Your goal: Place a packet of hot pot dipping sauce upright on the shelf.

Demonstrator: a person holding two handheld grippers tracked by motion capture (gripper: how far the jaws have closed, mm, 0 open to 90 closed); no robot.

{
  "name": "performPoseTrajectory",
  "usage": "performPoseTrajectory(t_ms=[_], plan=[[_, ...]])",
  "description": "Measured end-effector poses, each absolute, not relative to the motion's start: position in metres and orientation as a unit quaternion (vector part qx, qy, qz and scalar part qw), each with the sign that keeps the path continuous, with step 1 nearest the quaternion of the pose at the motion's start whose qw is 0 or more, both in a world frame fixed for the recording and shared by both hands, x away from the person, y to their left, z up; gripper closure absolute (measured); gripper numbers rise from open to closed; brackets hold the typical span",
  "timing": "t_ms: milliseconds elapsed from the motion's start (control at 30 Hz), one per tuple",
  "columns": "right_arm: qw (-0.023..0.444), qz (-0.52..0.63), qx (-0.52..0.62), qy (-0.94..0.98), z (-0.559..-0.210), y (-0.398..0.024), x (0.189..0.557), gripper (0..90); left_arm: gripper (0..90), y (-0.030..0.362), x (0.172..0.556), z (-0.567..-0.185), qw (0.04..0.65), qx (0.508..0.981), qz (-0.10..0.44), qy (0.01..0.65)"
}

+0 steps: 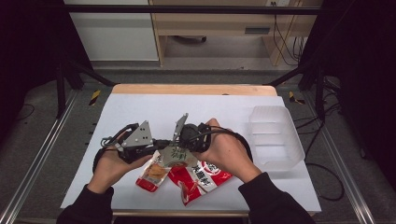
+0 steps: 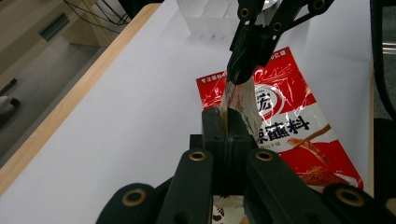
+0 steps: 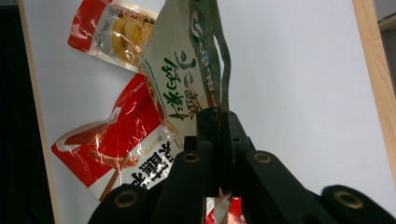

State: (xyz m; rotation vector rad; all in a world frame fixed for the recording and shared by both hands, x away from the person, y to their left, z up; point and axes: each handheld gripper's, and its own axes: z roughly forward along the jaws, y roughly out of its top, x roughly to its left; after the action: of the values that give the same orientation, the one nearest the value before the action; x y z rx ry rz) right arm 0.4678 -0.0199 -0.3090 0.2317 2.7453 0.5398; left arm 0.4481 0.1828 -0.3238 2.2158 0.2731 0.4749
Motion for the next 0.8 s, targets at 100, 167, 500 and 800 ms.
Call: performPoseTrajectory(t_ms=[100,167,500,800], plan=[[0.169,0.185,0.086,0.964,-0.305,-0.02,0.469,90.0,90.0,0.183,0.448,-0.324,0.424,0.879,0.187,0.113],[0.17,0.181,0.084,0.965,-0.303,-0.02,0.469,90.0,88.9,0.184,0.449,-0.324,0.432,0.876,0.181,0.118],[0.201,0.167,0.093,0.961,-0.275,-0.047,0.477,90.0,33.3,0.213,0.446,-0.326,0.479,0.839,0.182,0.184],[0.222,0.195,0.123,0.947,-0.258,-0.091,0.483,90.0,8.2,0.244,0.441,-0.377,0.43,0.844,0.2,0.251]])
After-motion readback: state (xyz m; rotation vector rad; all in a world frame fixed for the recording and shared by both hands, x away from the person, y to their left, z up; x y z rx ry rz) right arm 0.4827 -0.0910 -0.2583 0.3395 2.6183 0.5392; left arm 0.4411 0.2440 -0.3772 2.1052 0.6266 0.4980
